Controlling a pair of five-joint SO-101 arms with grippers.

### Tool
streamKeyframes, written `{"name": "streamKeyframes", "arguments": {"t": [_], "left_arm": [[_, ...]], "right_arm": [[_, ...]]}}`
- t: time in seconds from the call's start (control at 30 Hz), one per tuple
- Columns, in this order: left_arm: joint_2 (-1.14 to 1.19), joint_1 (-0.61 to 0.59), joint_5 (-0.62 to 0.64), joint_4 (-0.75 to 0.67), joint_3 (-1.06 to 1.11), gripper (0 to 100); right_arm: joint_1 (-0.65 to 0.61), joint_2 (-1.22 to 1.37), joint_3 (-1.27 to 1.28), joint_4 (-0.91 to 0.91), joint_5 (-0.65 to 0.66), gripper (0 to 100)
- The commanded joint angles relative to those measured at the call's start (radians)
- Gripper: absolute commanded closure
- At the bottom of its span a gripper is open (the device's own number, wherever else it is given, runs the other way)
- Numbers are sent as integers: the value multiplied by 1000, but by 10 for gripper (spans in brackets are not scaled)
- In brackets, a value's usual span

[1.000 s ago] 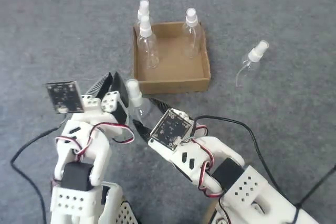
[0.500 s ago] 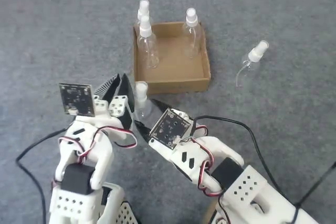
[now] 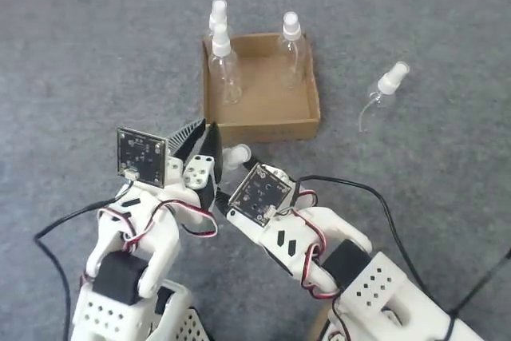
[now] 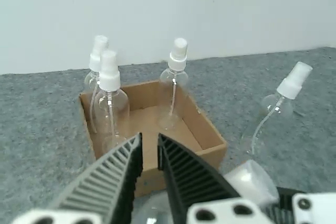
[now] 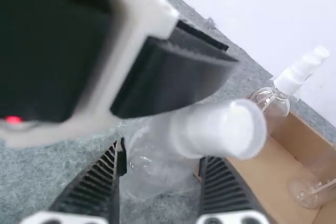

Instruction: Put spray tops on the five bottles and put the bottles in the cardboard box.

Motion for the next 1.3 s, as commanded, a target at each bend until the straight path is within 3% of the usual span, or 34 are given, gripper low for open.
{"name": "streamKeyframes", "arguments": {"t": [0.0,0.17,0.37,0.67,0.87,1.0,1.27], "left_arm": [[-6,-77,-9,38,-82,953],[-6,-175,-8,37,-134,953],[-6,-209,-12,40,-166,953],[-6,-404,-6,34,-70,953],[-6,-466,0,34,-7,953],[-6,-517,83,32,13,953],[-6,-528,98,32,18,953]], "right_arm": [[5,-41,-55,-27,12,992],[10,-38,-55,-27,12,992],[68,-31,-55,-27,8,992],[97,-30,-91,-25,11,992],[136,-30,-224,67,3,992],[136,-18,-319,107,5,992],[142,243,-517,97,11,992]]}}
